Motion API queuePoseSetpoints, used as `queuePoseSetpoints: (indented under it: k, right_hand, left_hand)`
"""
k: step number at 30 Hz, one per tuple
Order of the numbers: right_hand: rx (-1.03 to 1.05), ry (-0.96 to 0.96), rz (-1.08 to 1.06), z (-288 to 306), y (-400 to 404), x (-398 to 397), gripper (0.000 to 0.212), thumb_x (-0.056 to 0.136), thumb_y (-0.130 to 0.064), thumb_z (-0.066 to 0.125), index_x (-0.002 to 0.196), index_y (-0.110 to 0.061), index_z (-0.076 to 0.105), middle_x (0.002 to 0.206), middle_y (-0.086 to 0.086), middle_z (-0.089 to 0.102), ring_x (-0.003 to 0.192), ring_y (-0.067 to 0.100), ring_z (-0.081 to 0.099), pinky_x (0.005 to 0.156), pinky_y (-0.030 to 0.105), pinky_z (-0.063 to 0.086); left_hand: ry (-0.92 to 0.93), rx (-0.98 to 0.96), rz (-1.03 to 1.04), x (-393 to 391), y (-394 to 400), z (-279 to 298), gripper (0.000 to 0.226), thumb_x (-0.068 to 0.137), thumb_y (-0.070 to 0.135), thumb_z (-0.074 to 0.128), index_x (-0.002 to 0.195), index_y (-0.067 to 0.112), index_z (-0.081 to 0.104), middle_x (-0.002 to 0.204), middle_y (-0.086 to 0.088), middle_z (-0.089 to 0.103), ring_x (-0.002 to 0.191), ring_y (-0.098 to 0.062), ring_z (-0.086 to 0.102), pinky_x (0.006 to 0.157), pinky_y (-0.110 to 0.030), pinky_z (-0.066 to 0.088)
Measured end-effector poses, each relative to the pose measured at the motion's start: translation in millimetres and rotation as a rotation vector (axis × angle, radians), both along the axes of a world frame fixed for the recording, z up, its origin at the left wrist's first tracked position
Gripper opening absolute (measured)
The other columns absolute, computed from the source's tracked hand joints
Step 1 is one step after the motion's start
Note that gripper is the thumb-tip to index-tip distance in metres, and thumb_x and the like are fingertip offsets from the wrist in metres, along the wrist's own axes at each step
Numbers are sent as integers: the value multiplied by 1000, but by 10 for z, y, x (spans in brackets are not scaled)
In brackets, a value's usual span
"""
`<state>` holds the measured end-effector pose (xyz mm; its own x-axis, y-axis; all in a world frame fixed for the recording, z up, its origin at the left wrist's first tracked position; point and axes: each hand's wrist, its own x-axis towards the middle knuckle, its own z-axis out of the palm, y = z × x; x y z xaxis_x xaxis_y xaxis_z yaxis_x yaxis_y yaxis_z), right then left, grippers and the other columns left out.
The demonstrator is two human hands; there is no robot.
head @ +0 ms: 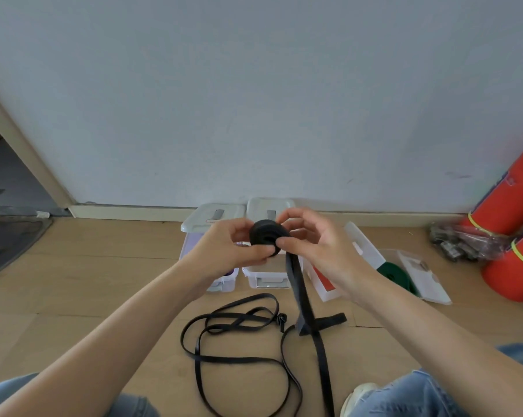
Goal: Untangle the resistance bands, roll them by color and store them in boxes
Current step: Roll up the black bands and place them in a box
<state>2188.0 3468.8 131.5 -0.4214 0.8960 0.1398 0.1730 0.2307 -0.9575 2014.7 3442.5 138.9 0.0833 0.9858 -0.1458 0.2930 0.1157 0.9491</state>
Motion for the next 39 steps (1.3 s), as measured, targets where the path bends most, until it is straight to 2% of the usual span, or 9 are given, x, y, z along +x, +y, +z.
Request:
queuePoseSetpoints:
  k: [4, 7, 9, 13, 17, 24, 31, 35, 39]
  right_hand:
    - [133, -176, 2, 40, 7, -8, 31, 81, -12, 67, 88, -41, 58, 87, -3, 61, 84, 6, 59, 77, 24, 54]
    - [111, -166, 23, 77, 25, 17, 31, 78, -13, 71, 87, -41, 61, 86, -6, 63, 82, 4, 60, 74, 17, 51]
    - [41, -73, 18, 91, 37, 48, 29, 77, -15, 73, 91, -40, 65, 88, -9, 67, 84, 2, 62, 75, 15, 51]
    - [3, 45, -25, 87, 21, 20, 31, 77, -12, 73, 100, -29, 60, 90, -8, 72, 87, 2, 66, 77, 13, 50]
    - [-3, 47, -74, 70, 7, 10, 33, 78, -17, 73, 103, -26, 54, 86, -8, 73, 82, 4, 68, 76, 19, 51]
    - [13, 45, -96, -30, 13, -13, 24, 78, -18, 73, 91, -22, 54, 79, -7, 73, 78, 9, 69, 81, 30, 54]
    - [212, -189, 10, 30, 44, 17, 28, 82, -10, 65, 96, -35, 62, 96, -3, 66, 95, 8, 61, 88, 25, 49]
    - [263, -238, 54, -14, 19, 13, 31, 80, -9, 67, 96, -35, 62, 94, -7, 66, 91, -1, 60, 81, 6, 44]
    - [223, -215, 32, -28, 17, 12, 37, 81, -14, 67, 90, -47, 54, 84, -16, 66, 86, 0, 63, 77, 17, 53]
  left_hand:
    - [184, 89, -67, 0, 19, 38, 21, 75, 11, 75, 93, 18, 68, 87, 2, 73, 83, -14, 70, 75, -20, 54]
    - [229, 112, -66, -30, 24, 56, 15, 77, 15, 73, 91, 16, 69, 86, 0, 74, 86, -27, 69, 82, -41, 53]
    - [185, 128, -36, -60, 26, 71, 13, 78, 15, 73, 90, 15, 69, 84, -1, 75, 83, -30, 70, 80, -46, 54]
    - [-40, 177, 65, -94, 59, 113, 9, 78, 10, 70, 84, 13, 65, 80, 1, 75, 73, -11, 71, 63, -13, 52]
    - [-100, 156, 80, -57, 53, 118, 9, 79, 9, 69, 87, 8, 65, 81, -3, 75, 72, -13, 72, 61, -11, 51]
    - [-131, 26, 117, 6, -6, 43, 28, 79, 22, 70, 101, 7, 64, 91, -3, 74, 86, -18, 71, 95, -65, 36]
    - [186, 32, -40, -32, 24, 73, 17, 76, 19, 75, 92, 23, 68, 87, 5, 72, 88, -23, 68, 88, -47, 50]
    - [237, 20, -76, -20, 10, 40, 14, 75, 20, 76, 87, 19, 69, 85, -2, 72, 84, -18, 67, 79, -28, 51]
    - [230, 5, -56, -49, 14, 38, 14, 74, 23, 76, 80, 17, 65, 85, -6, 71, 83, -22, 67, 73, -28, 50]
